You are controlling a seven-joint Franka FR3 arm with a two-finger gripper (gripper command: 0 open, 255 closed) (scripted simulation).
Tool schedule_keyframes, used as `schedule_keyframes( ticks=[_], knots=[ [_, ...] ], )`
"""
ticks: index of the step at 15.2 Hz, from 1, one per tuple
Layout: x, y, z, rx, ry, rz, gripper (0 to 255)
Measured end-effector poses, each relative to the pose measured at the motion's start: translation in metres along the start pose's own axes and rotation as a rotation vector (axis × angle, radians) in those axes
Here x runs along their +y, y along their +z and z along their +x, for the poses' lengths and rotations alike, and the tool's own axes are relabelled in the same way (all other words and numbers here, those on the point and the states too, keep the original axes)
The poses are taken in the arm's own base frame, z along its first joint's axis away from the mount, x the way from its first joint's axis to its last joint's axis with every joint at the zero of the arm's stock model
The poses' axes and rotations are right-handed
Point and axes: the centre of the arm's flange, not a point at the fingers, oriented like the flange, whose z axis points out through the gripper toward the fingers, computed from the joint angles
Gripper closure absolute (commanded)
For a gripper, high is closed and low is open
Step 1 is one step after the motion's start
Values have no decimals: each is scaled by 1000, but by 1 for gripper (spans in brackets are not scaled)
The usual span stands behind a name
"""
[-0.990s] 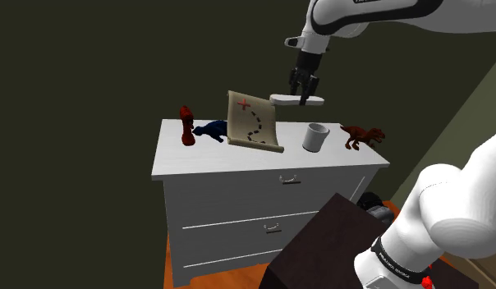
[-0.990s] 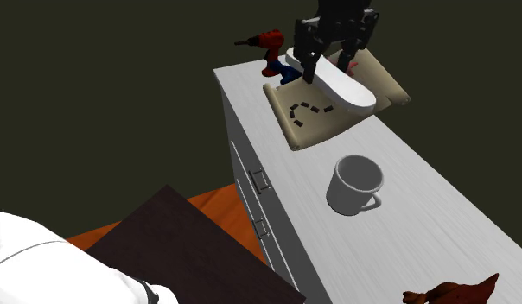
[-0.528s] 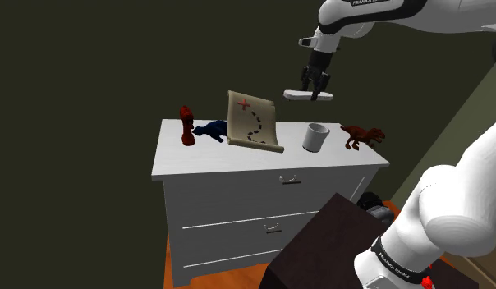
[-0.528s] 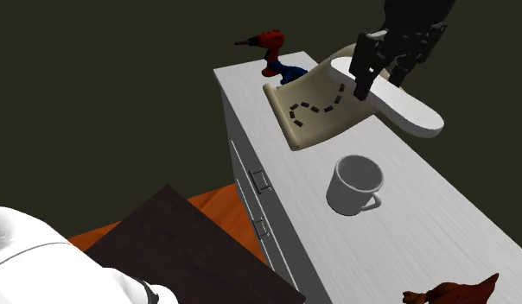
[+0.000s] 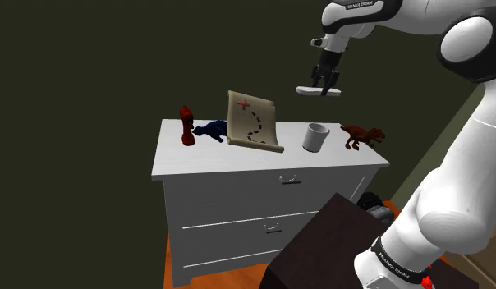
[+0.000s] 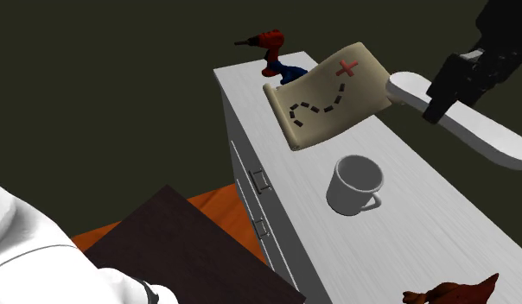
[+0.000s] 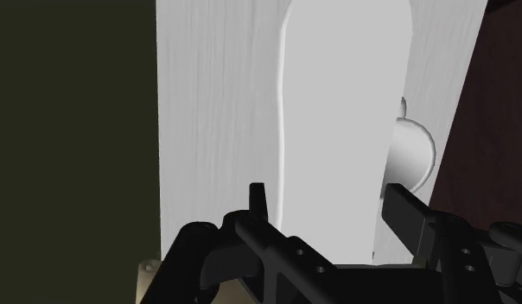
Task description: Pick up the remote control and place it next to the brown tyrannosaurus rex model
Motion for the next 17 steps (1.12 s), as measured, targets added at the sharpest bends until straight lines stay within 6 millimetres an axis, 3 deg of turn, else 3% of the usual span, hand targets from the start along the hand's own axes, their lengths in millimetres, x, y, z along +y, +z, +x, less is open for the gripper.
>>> schedule_keyframes(
  ticks=[5,7,17],
  knots=[
    [34,-1,-56,0,1,0,255],
    [41,1,-67,0,-1,0,255],
    [45,51,-72,0,-2,0,255]
  ],
)
